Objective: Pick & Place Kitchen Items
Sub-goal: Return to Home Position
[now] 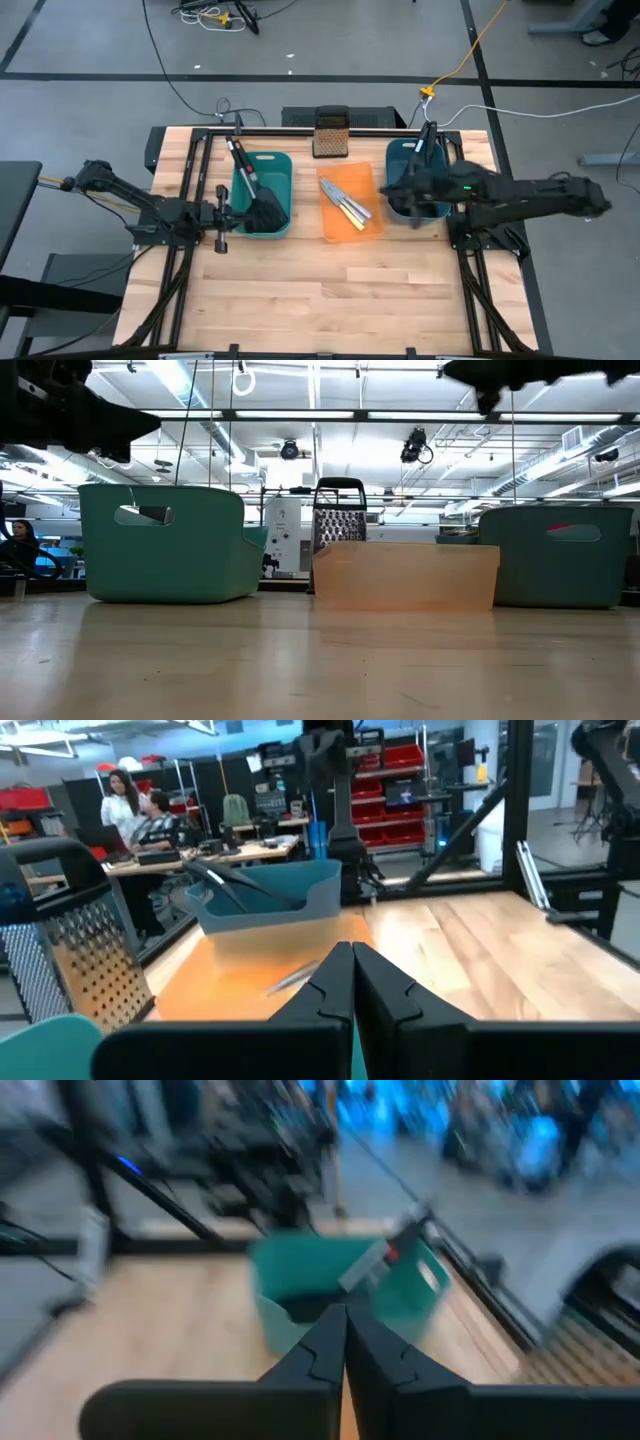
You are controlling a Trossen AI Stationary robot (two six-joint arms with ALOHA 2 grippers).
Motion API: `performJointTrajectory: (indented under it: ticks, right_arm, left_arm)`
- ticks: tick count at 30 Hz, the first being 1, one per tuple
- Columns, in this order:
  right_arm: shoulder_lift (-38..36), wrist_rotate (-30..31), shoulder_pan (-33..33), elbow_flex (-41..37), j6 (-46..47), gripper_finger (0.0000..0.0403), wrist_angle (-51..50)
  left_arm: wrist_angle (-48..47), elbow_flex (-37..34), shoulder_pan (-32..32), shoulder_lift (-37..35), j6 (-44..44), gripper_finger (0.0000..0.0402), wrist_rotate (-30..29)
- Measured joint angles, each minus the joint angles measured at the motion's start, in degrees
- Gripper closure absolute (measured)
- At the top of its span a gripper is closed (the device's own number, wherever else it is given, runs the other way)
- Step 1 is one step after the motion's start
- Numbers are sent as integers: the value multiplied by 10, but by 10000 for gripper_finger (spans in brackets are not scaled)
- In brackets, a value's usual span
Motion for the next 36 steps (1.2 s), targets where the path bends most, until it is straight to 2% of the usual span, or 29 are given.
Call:
performJointTrajectory:
  ticks: [4,8,10,13,17,24,29,36]
  right_arm:
    - [-128,-69,1,-102,-5,396,70]
    - [-225,-69,-4,-139,-10,399,51]
    - [-253,-76,-10,-145,-23,399,31]
    - [-283,-106,-24,-161,-39,399,22]
    - [-315,-109,-52,-206,-38,400,38]
    - [-379,-124,-82,-277,-2,401,60]
    - [-440,-118,-90,-319,2,401,65]
    - [-439,-91,-106,-348,13,401,57]
  left_arm:
    - [-78,0,-2,-77,8,398,-11]
    - [-144,0,10,-148,20,399,13]
    - [-160,0,27,-160,21,400,22]
    - [-163,0,64,-159,22,400,49]
    - [-161,-3,124,-161,16,400,136]
    - [-168,-3,180,-161,6,401,193]
    - [-171,-3,187,-161,-3,401,217]
    - [-172,-3,187,-161,-5,401,219]
